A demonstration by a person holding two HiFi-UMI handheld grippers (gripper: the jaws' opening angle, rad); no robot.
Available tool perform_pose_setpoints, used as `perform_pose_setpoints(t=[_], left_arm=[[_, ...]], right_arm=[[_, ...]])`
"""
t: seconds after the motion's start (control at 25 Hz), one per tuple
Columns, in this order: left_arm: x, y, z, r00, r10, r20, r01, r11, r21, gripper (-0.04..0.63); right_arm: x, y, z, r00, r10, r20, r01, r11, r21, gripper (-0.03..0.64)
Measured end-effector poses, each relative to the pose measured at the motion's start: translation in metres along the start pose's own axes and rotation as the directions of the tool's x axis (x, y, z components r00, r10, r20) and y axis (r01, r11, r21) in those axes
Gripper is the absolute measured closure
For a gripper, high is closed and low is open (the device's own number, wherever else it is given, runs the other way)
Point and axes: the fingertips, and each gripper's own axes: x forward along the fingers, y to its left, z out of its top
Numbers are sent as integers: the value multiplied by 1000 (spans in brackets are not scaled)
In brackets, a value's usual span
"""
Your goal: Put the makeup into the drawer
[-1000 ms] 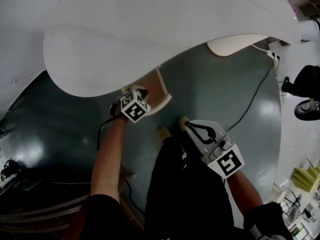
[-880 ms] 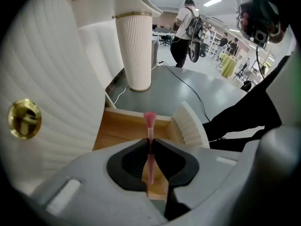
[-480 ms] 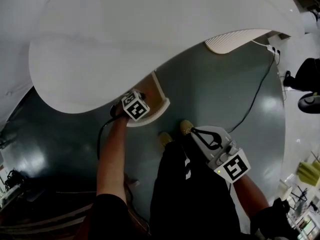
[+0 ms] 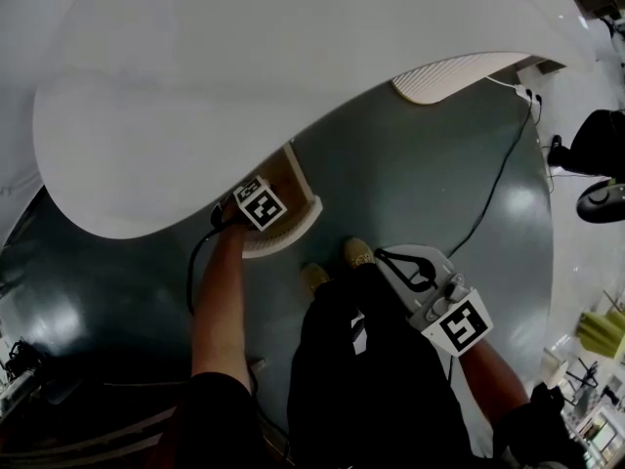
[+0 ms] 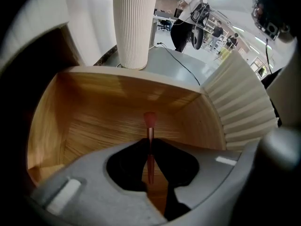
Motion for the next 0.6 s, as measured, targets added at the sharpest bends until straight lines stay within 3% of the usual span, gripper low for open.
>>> perform_pose_setpoints(t=[0.24, 0.4, 0.6], left_arm=[[16, 1, 0, 1000, -9, 0, 9, 1000, -22, 538], [15, 3, 0, 1000, -12, -10, 12, 999, -31, 491], [9, 10, 6, 1000, 11, 26, -11, 1000, -24, 491]], right_arm=[[-5, -9, -4, 1000, -14, -4, 14, 1000, 3, 614], [-3, -11, -6, 1000, -20, -1, 20, 1000, 6, 614], [3, -9, -6, 1000, -16, 0, 16, 1000, 7, 614]])
